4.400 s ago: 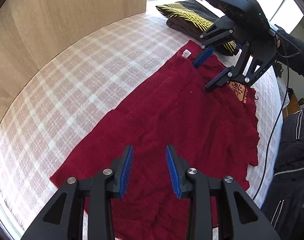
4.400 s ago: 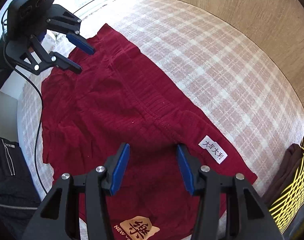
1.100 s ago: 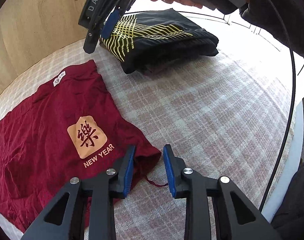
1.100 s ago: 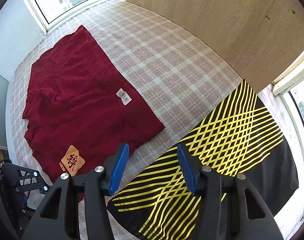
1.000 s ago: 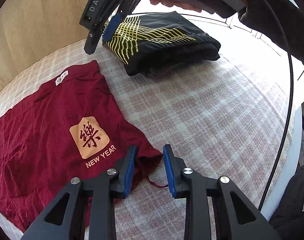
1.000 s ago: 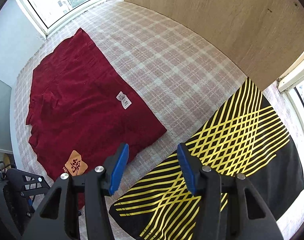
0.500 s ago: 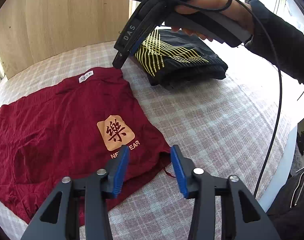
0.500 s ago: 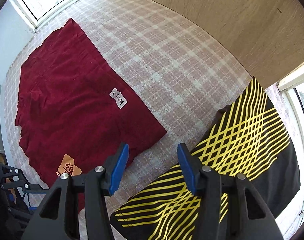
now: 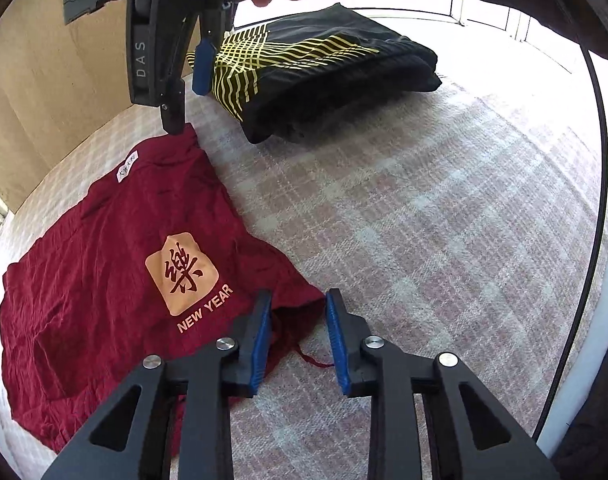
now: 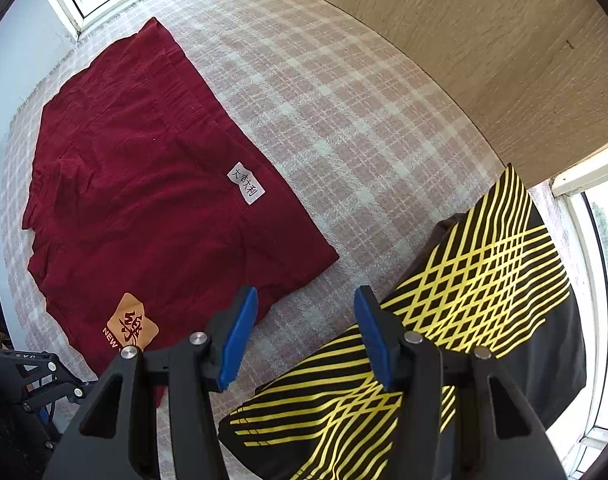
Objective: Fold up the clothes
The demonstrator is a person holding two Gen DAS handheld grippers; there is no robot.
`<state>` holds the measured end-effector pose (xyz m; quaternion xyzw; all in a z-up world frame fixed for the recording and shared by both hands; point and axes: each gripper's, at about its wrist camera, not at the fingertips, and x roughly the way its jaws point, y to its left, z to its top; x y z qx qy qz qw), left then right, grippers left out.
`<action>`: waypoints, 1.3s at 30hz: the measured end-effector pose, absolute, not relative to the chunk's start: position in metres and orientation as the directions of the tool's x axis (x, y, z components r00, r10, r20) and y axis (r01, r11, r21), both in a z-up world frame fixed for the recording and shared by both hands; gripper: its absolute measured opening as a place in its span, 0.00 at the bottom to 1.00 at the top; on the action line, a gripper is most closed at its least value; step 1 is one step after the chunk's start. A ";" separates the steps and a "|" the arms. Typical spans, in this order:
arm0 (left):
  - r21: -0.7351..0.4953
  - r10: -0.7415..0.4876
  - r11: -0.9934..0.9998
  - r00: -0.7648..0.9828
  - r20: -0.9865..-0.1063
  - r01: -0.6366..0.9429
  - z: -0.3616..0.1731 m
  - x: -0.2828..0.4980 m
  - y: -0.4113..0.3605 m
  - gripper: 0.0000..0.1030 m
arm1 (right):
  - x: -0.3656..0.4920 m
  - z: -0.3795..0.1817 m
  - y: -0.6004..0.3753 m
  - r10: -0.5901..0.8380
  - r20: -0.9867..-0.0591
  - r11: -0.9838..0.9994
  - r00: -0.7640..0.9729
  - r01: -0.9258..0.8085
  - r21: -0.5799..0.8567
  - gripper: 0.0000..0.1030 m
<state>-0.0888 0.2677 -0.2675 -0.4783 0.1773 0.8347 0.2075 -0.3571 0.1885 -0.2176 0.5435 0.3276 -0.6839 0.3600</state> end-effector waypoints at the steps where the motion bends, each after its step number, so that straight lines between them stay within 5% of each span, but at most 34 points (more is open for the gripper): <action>1: 0.099 0.172 -0.854 -0.456 -0.873 -0.511 -0.267 -0.090 0.267 0.16 | -0.357 -0.218 0.189 -0.139 -0.979 -0.527 -0.150 0.848 -0.055 0.49; 4: 0.057 0.192 -0.873 -0.448 -0.873 -0.484 -0.263 -0.094 0.260 0.07 | -0.358 -0.219 0.190 -0.147 -0.978 -0.533 -0.149 0.844 -0.049 0.49; 11: -0.108 0.285 -0.915 -0.434 -0.855 -0.388 -0.248 -0.106 0.227 0.05 | -0.368 -0.222 0.198 -0.178 -0.978 -0.577 -0.109 0.816 0.014 0.49; 19: -0.101 0.258 -0.939 -0.482 -0.837 -0.328 -0.233 -0.107 0.201 0.05 | -0.370 -0.231 0.191 -0.154 -0.982 -0.593 -0.105 0.805 0.007 0.49; 26: -0.097 0.262 -0.938 -0.498 -0.827 -0.332 -0.232 -0.104 0.200 0.05 | -0.385 -0.249 0.196 -0.259 -0.961 -0.659 0.098 0.709 0.250 0.49; 39: -0.112 0.288 -0.929 -0.498 -0.818 -0.352 -0.230 -0.101 0.208 0.05 | -0.389 -0.267 0.171 -0.194 -0.978 -0.686 -0.076 0.723 0.080 0.50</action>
